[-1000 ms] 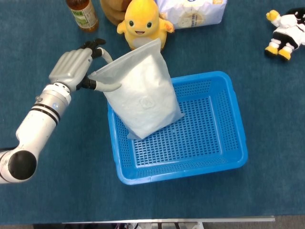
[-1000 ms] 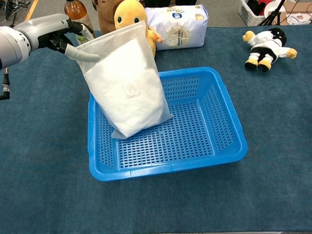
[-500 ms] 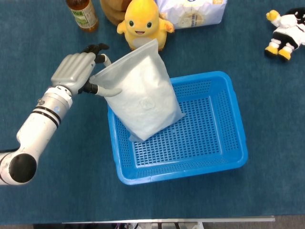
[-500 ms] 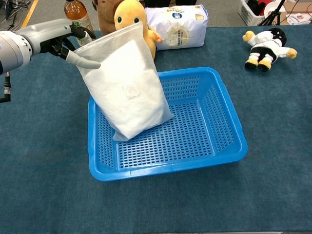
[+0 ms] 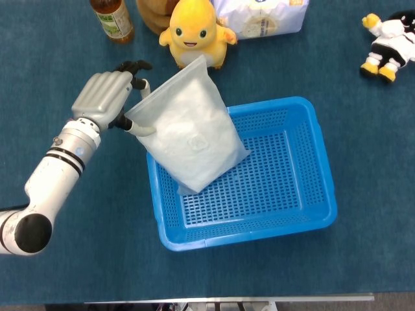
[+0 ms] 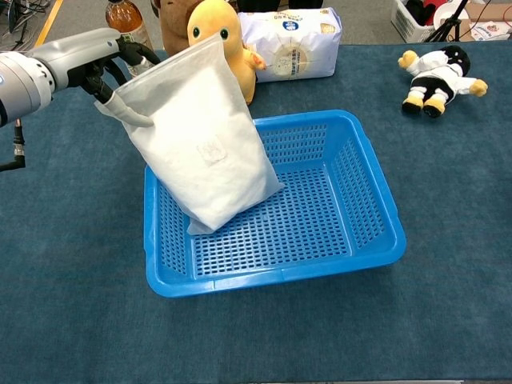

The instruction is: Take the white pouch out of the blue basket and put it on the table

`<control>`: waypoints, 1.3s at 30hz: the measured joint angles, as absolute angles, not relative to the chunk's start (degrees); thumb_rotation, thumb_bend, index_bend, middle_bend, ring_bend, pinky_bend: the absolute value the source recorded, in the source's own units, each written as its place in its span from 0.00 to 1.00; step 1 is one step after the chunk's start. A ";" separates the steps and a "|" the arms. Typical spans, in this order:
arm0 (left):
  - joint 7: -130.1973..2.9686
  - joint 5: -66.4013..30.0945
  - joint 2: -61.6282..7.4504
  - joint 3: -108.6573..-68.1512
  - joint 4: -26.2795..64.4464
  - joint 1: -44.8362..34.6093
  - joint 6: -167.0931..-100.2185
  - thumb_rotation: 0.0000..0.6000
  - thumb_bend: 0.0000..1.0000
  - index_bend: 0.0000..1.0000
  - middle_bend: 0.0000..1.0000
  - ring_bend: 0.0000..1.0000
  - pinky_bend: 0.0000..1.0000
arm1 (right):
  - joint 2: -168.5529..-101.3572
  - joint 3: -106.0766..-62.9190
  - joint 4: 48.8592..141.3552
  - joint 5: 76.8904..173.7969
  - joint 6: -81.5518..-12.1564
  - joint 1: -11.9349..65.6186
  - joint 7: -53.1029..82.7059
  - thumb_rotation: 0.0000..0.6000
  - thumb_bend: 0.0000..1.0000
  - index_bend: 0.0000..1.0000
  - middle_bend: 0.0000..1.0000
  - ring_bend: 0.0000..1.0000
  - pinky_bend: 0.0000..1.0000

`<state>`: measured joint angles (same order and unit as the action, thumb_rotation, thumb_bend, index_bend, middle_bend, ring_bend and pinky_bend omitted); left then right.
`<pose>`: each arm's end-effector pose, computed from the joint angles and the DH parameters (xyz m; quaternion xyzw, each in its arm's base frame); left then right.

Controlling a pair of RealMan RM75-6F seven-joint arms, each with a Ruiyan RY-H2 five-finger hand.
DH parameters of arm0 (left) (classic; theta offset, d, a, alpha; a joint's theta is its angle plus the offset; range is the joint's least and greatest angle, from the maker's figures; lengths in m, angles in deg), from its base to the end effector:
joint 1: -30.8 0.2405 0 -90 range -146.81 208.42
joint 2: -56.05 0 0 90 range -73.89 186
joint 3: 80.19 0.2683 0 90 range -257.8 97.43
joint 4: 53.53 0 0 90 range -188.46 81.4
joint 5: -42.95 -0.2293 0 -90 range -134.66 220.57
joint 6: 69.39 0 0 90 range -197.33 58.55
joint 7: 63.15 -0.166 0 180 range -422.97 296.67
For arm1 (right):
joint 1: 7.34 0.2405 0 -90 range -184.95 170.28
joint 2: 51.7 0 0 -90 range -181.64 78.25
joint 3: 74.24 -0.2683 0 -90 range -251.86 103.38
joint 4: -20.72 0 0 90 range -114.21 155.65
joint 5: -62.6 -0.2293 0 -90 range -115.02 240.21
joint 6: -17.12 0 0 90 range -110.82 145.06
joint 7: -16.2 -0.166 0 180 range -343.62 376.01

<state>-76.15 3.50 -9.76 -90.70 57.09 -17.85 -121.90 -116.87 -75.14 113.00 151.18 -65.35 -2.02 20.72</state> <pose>-0.1276 0.3648 0.0463 -0.6698 -0.5368 -0.3556 0.3700 -0.3253 -0.1995 0.1252 0.6371 -0.3779 0.3577 0.5686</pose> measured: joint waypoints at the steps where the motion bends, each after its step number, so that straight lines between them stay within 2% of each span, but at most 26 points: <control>1: -75.89 3.24 -9.90 -90.77 57.02 -17.73 -122.11 1.00 0.21 0.67 0.18 0.15 0.34 | -116.89 -75.15 112.97 151.16 -65.32 -2.02 20.70 1.00 0.00 0.30 0.28 0.25 0.45; 3: -75.58 2.77 -10.10 -90.81 56.90 -17.53 -122.39 1.00 0.28 0.71 0.19 0.16 0.34 | -116.97 -75.17 112.88 151.11 -65.23 -1.98 20.64 1.00 0.00 0.30 0.28 0.25 0.45; 10: -75.25 1.47 -10.70 -90.65 56.68 -17.00 -123.26 1.00 0.45 0.77 0.23 0.19 0.36 | -117.15 -75.16 112.69 151.07 -65.14 -1.95 20.47 1.00 0.00 0.30 0.28 0.25 0.45; 16: -75.08 0.83 -11.48 -90.80 56.59 -16.42 -125.11 1.00 0.60 0.87 0.30 0.26 0.40 | -117.18 -75.16 112.65 151.03 -65.18 -2.01 20.41 1.00 0.00 0.30 0.28 0.25 0.45; 23: -74.36 0.42 -11.60 -91.55 58.40 -15.21 -127.48 1.00 0.63 0.91 0.32 0.28 0.42 | -117.18 -75.20 112.51 150.89 -65.18 -2.05 20.13 1.00 0.00 0.30 0.28 0.25 0.45; 30: -72.99 -0.12 -7.94 -92.63 64.21 -13.73 -128.51 1.00 0.65 0.92 0.33 0.29 0.42 | -117.15 -75.30 112.35 150.86 -65.43 -2.15 19.71 1.00 0.00 0.30 0.28 0.25 0.45; 39: -74.62 -5.95 -1.68 -93.47 76.71 -9.94 -136.85 1.00 0.67 0.93 0.34 0.29 0.42 | -117.20 -75.35 112.20 150.83 -65.52 -2.21 19.30 1.00 0.00 0.30 0.28 0.25 0.45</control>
